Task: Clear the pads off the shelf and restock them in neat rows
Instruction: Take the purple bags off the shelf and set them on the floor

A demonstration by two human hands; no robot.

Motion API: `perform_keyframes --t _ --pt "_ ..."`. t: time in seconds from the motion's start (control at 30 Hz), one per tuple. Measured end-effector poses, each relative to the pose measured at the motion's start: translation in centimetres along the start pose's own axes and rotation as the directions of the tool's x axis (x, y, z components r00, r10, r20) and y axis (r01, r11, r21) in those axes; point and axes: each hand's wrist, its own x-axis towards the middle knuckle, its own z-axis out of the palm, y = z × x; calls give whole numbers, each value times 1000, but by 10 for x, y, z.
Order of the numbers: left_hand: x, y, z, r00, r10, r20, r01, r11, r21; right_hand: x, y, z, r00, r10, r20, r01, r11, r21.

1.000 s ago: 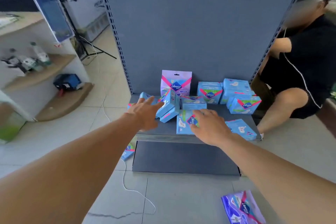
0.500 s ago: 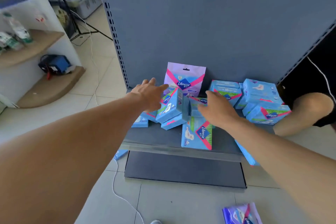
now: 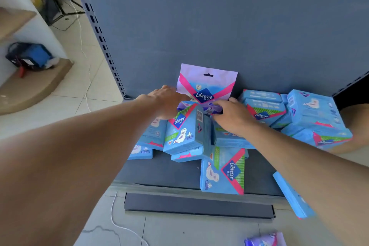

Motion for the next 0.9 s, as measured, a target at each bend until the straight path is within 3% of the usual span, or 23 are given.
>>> perform_keyframes --t 0.27,0.5,0.77,0.9 --pt "-6 -2 -3 994 65 -91 -71 995 -65 0 -1 1 993 -29 -112 34 999 43" --pt "-47 17 -40 972 4 -235 -13 999 -36 -36 -16 -37 965 -72 -253 98 991 92" --pt "-127 93 -74 882 -35 -471 -91 966 -242 -140 -19 -82 836 -126 -533 232 963 137" --pt "-160 148 -60 867 -7 -498 -153 948 -280 -200 13 -80 827 -39 -561 159 973 168"
